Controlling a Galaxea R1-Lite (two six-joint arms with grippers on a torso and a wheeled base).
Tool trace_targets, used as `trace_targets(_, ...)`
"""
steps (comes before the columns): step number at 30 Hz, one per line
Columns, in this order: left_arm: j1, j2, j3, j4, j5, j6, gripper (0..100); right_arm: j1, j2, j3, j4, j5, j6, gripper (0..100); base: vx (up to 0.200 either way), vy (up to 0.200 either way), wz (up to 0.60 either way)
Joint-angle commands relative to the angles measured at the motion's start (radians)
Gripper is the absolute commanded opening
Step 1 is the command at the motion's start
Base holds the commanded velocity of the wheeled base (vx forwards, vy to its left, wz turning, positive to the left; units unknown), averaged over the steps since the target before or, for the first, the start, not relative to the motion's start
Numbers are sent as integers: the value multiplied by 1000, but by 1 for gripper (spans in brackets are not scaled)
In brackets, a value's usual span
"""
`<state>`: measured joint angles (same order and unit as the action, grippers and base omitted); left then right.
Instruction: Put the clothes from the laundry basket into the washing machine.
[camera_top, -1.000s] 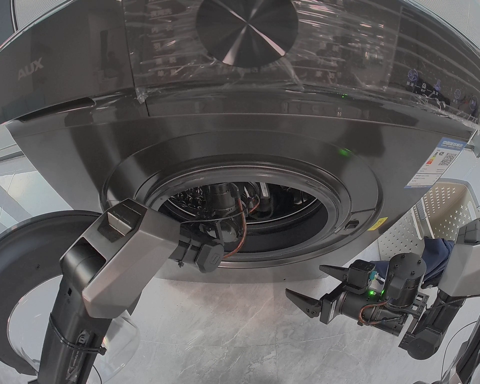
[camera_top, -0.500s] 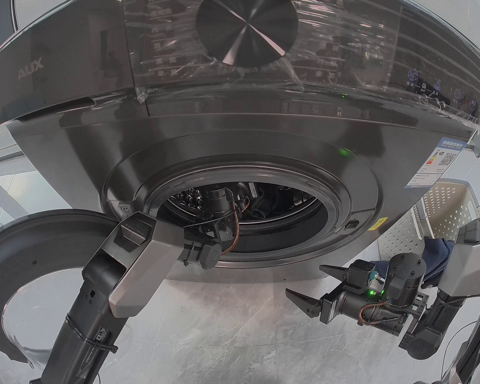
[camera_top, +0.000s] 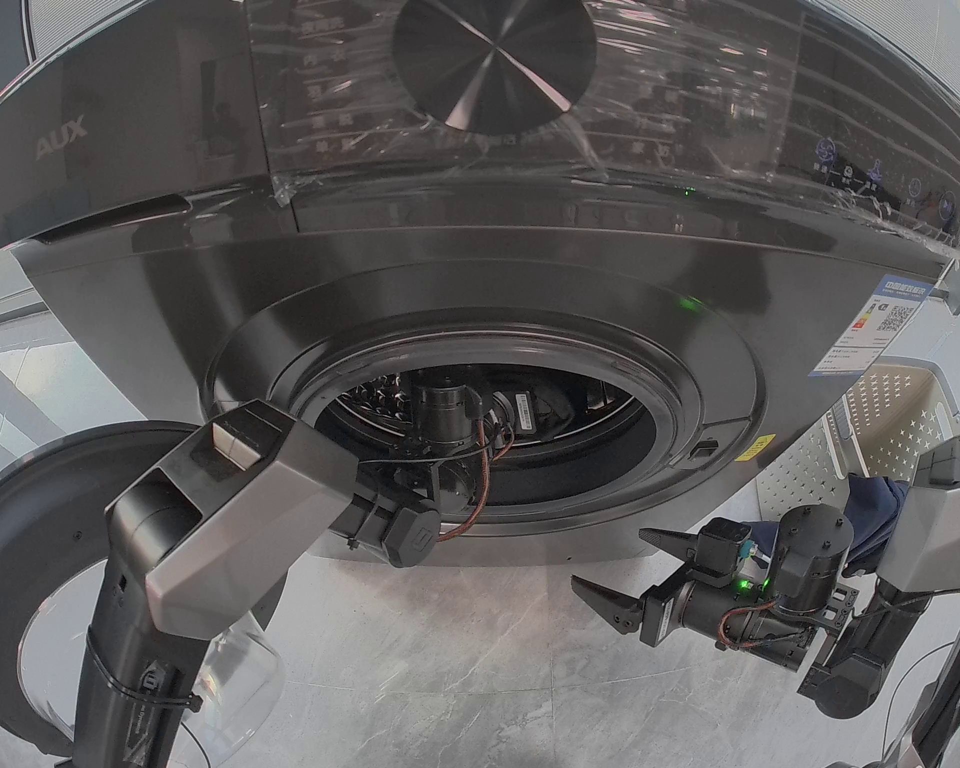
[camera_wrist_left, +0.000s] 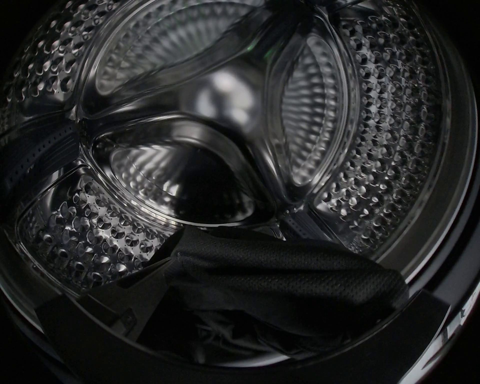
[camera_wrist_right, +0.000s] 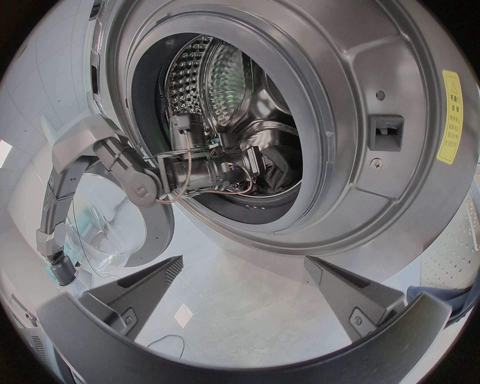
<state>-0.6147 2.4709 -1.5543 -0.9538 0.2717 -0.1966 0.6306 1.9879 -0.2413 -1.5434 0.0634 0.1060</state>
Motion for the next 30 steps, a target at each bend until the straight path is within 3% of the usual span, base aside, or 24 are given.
trace_targets(1,-25,-139,135,35,-12,3,100,0,-8,2,0,1,0,100,0,0,0)
trace_targets(14,-31,-228,408,40,-22,60,100,1,-9,0,0,1,0,100,0,0,0)
trace_targets(24,-46,-294,539,43,-85,98,100,1,-8,-1,0,1,0,100,0,0,0)
trace_targets(30,-59,-296,522,-8,-128,95,100,1,-6,-4,0,1,0,100,0,0,0)
